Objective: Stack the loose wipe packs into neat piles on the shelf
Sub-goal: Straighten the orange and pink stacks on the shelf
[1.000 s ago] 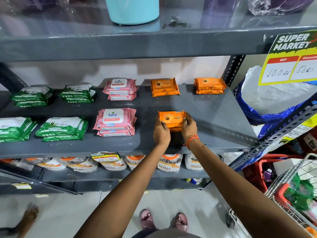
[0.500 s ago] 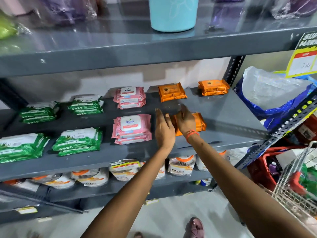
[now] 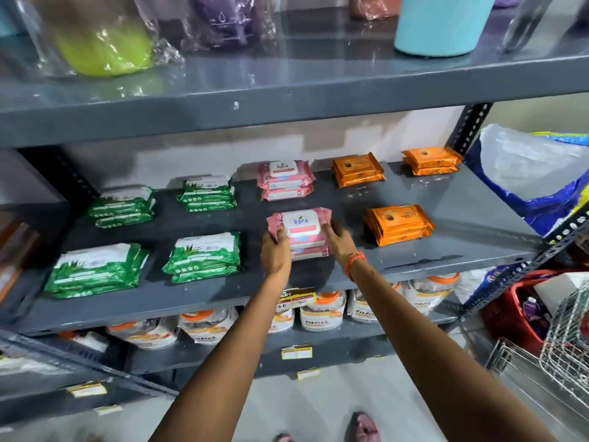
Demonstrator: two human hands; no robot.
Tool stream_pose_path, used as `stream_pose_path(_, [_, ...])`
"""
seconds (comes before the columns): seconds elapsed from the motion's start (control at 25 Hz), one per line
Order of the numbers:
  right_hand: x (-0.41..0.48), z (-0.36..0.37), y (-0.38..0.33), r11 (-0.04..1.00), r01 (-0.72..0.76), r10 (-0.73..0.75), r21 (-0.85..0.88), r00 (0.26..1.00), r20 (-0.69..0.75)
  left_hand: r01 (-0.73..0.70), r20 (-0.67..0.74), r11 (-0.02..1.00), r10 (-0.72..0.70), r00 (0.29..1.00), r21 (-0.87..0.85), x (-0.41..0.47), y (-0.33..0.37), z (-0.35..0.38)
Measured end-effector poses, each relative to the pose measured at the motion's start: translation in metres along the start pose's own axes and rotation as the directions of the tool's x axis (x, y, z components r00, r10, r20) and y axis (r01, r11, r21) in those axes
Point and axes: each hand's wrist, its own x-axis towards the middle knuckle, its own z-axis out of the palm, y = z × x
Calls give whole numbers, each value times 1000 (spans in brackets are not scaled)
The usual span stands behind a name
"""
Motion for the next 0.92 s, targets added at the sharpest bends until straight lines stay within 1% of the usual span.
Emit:
stream_pose_path(0.08, [0, -2, -1, 1000, -14, 15, 16, 1000, -21, -25, -14, 999, 25, 1000, 40, 0, 5, 2])
stream_pose_path(0.24, [0, -9, -3, 999, -32, 32, 1, 999, -29, -13, 13, 999, 13, 1000, 37, -1, 9, 7])
stream_pose_path(0.28, [-1, -10, -5, 999, -34, 33, -37, 999, -35, -10, 16, 1000, 9, 1000, 28, -2, 9, 5])
stream_pose_path(0.36, [-3, -9, -12, 980, 6, -28, -200, 994, -103, -39, -18, 998, 40, 999, 47, -4, 8, -2])
stream_pose_path(0.44, [-3, -1, -23, 927, 93, -163, -364, 972, -168, -138, -95, 985, 149, 984, 108, -1, 8, -11])
stream_pose_path(0.48, [-4, 7, -30, 900, 146, -229, -411, 960, -160, -189, -137, 973, 207, 969, 130, 0, 10, -17])
stream_pose_path(0.56, [-9, 30, -45, 865, 246, -315, -437, 944, -94, -254, -211, 952, 287, 934, 168, 4, 15, -31])
stream_pose_path(0.72, [-22, 81, -59, 847, 340, -347, -409, 936, 61, -271, -350, 921, 361, 865, 278, 13, 11, -72])
stream_pose_path(0.84, [-31, 116, -56, 877, 321, -285, -359, 947, 150, -231, -425, 883, 409, 808, 409, 26, -8, -113])
stream_pose_path(0.92, [-33, 136, -47, 908, 272, -215, -318, 955, 203, -202, -433, 872, 408, 804, 445, 32, -23, -136])
